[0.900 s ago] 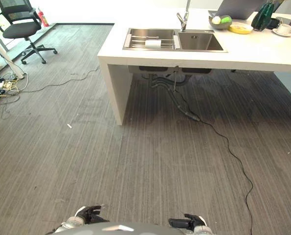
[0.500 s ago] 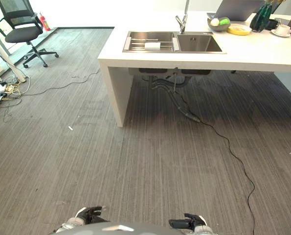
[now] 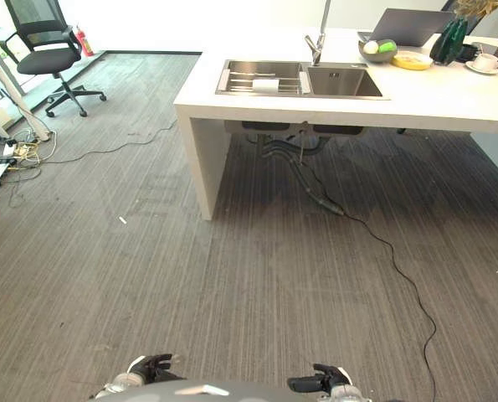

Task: Place the dishes in the dishwasher.

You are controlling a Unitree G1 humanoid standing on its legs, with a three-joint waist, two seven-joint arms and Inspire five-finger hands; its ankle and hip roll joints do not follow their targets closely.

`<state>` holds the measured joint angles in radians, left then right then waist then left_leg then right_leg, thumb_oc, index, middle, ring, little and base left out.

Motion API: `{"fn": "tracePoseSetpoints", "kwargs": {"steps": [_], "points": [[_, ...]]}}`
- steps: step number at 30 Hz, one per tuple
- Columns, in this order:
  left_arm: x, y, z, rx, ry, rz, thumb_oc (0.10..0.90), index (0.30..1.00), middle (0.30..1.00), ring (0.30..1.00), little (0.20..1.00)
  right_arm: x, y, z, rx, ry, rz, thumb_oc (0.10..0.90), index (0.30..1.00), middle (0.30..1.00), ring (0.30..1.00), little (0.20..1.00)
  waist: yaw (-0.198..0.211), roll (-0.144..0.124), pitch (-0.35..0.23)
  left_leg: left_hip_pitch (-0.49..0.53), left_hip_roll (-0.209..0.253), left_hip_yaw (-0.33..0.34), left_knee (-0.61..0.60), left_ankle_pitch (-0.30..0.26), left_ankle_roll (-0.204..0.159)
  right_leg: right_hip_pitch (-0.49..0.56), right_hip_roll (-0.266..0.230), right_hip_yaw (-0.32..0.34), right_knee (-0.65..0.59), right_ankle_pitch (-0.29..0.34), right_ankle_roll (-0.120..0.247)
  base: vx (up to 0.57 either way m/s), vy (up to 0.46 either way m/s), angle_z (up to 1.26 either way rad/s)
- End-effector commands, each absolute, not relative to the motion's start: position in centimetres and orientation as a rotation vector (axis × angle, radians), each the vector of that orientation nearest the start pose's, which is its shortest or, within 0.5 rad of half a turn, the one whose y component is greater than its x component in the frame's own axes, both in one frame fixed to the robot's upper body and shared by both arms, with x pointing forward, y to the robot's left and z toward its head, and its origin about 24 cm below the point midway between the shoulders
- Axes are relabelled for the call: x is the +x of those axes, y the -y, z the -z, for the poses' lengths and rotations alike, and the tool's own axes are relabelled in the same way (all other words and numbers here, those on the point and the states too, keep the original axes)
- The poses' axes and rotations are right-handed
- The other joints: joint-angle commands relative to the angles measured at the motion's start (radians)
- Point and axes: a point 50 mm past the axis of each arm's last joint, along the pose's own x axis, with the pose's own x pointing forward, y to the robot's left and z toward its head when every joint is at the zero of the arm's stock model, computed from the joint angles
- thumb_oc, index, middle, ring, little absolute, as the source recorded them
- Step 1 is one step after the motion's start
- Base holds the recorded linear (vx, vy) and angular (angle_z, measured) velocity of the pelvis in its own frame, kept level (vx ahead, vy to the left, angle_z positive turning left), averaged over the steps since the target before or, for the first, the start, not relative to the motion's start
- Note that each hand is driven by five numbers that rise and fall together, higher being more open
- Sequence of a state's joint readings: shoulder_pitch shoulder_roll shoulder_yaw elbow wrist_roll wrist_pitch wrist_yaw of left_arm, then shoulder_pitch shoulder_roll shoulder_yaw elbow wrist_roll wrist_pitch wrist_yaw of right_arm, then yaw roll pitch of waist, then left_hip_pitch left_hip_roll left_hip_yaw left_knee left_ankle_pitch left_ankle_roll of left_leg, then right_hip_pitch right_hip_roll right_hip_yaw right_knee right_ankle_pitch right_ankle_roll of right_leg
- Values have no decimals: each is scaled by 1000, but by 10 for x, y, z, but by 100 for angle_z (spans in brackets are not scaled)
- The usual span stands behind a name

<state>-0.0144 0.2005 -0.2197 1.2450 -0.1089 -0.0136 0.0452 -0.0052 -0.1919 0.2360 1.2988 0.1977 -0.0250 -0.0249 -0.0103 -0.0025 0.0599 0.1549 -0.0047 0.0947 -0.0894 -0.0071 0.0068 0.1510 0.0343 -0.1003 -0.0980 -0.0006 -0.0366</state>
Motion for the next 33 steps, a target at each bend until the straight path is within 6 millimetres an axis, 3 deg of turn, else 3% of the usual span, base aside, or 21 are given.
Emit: {"fn": "tracePoseSetpoints", "kwargs": {"steps": [1,7,9,11,13,14,15,16,18,19,20,21,24,25,27,30,31,32,33], "points": [[107,-190,166,235,-1181,16,800,900,900,900,900,97,202,166,-148,-1191,61,800,900,900,900,900,7,-19,-12,-24,-2,10,2,4,-50,-7,-73,-2,18,-12,143,0,0,0],[103,-191,167,249,-1205,16,800,900,900,900,900,96,200,167,-153,-1198,50,800,900,900,900,900,6,-19,-11,-25,-3,13,2,3,-48,-8,-73,-1,19,-12,144,0,0,0],[93,-197,169,236,-1247,-26,800,900,900,900,900,98,201,167,-165,-1202,58,800,900,900,900,900,12,-22,-7,-39,-3,3,2,5,-44,-24,-73,20,16,-3,148,23,36,-1],[96,-202,168,233,-1236,-51,800,900,900,900,900,102,203,165,-167,-1186,69,800,900,900,900,900,16,-26,1,-47,-8,-13,2,6,-35,-34,-79,29,33,-6,146,18,61,-6],[104,-204,166,245,-1213,-55,800,900,900,900,900,107,204,164,-160,-1168,86,800,900,900,900,900,12,-27,14,-60,-11,-21,2,11,-30,-69,-83,19,89,-22,143,-46,57,4],[110,-207,163,255,-1196,-62,800,900,900,900,900,113,208,162,-140,-1149,124,800,900,900,900,900,7,-24,31,-70,-8,-28,2,11,-22,-121,-77,3,202,-51,146,-44,59,16],[110,-207,163,255,-1196,-62,800,900,900,900,900,113,208,161,-140,-1149,124,800,900,900,900,900,7,-25,30,-71,-9,-28,2,11,-22,-125,-78,3,208,-54,146,-44,75,11],[112,-210,163,260,-1193,-68,800,900,900,900,900,116,209,160,-124,-1139,142,800,900,900,900,900,5,-23,39,-73,-7,-30,2,11,-14,-162,-79,0,305,-58,154,12,73,12],[114,-214,161,262,-1187,-83,800,900,900,900,900,122,210,158,-93,-1112,161,800,900,900,900,900,-11,-14,62,-58,-1,-41,2,0,-3,-249,-70,2,480,-29,174,75,96,5],[114,-216,161,261,-1186,-90,800,900,900,900,900,126,210,157,-86,-1098,163,800,900,900,900,900,-22,-12,74,-40,3,-49,2,-12,-4,-298,-60,13,510,-8,182,163,58,5],[113,-217,161,265,-1190,-94,800,900,900,900,900,127,210,156,-96,-1094,151,800,900,900,900,900,-26,-13,81,-23,3,-54,2,-23,-7,-333,-64,10,499,11,185,377,7,10],[112,-217,162,271,-1198,-93,800,900,900,900,900,129,211,156,-114,-1091,144,800,900,900,900,900,-39,-12,86,11,-2,-62,2,-50,-15,-390,-94,-10,410,45,177,323,-16,7],[112,-216,162,262,-1200,-96,800,900,900,900,900,129,215,155,-111,-1088,163,800,900,900,900,900,-54,-5,96,40,1,-76,2,-73,-22,-411,-113,-28,353,76,175,312,-59,10],[120,-212,160,251,-1179,-86,800,900,900,900,900,126,217,155,-93,-1087,183,800,900,900,900,900,-97,-6,114,80,0,-110,2,-103,-40,-476,-144,-21,229,132,193,415,-85,18],[123,-210,160,245,-1173,-84,800,900,900,900,900,121,219,156,-80,-1102,200,800,900,900,900,900,-129,7,120,113,19,-131,2,-135,-55,-493,-151,16,144,159,212,469,-80,40],[121,-209,161,223,-1183,-98,800,900,900,900,900,110,223,159,-63,-1138,226,800,900,900,900,900,-148,11,106,153,20,-143,2,-164,-62,-502,-156,11,130,176,220,293,-65,52],[119,-210,161,216,-1193,-113,800,900,900,900,900,104,225,161,-50,-1156,242,800,900,900,900,900,-165,12,88,175,19,-148,2,-183,-64,-493,-147,37,131,178,215,650,-204,56],[113,-209,163,192,-1214,-129,800,900,900,900,900,100,229,161,-42,-1172,266,800,900,900,900,900,-163,25,55,204,42,-156,2,-164,-74,-465,-130,15,116,204,195,629,-232,40],[114,-207,163,172,-1211,-135,800,900,900,900,900,99,233,161,-36,-1174,279,800,900,900,900,900,-168,31,35,210,58,-160,2,-92,-89,-444,-120,3,108,208,182,570,-219,67]]}}
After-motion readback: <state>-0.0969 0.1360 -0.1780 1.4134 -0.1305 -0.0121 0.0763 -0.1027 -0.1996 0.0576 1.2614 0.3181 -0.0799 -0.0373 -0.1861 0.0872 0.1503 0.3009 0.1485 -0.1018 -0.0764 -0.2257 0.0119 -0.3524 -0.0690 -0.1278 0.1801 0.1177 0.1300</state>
